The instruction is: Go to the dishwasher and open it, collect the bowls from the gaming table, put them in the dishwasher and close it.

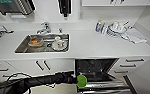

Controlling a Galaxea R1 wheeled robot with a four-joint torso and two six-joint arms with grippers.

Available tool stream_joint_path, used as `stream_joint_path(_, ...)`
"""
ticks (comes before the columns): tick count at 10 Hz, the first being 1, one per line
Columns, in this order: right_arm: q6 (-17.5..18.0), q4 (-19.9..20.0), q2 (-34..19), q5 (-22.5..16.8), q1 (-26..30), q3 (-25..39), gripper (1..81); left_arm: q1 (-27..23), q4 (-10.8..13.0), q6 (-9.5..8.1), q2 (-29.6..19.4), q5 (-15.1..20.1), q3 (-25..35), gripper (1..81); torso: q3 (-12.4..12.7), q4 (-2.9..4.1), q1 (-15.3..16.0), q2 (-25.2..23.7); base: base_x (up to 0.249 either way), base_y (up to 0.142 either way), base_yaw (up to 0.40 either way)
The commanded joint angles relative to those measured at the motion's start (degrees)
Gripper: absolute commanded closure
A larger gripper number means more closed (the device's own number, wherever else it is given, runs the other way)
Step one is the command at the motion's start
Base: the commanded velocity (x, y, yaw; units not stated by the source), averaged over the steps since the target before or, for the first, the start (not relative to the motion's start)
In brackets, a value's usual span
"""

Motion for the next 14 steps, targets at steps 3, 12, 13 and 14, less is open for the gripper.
stream_joint_path(3, -0.32, -0.44, -1.37, -4.22, -0.28, 1.13, 81.1, -10.85, -0.34, -0.02, 6.8, 1.41, -4.32, 81.1, -0.02, 0.0, 0.0, 0.0, 0.0, 0.0, 0.0)
stream_joint_path(12, 0.21, -0.44, -1.28, -4.22, -0.11, 1.22, 81.1, -16.05, 0.28, 0.07, 10.76, 1.41, -10.21, 81.1, -0.02, 0.02, 0.02, 0.02, 0.0, 0.0, 0.0)
stream_joint_path(13, 0.21, -0.44, -1.28, -4.22, -0.11, 1.22, 81.1, -16.22, 0.28, 0.15, 11.2, 1.41, -10.21, 81.1, -0.02, 0.02, 0.02, 0.02, 0.0, 0.0, 0.0)
stream_joint_path(14, 0.21, -0.44, -1.2, -4.22, -0.11, 1.13, 81.1, -16.66, 0.28, 0.24, 11.64, 1.41, -10.21, 81.1, -0.05, 0.02, 0.02, 0.02, 0.0, 0.0, 0.0)
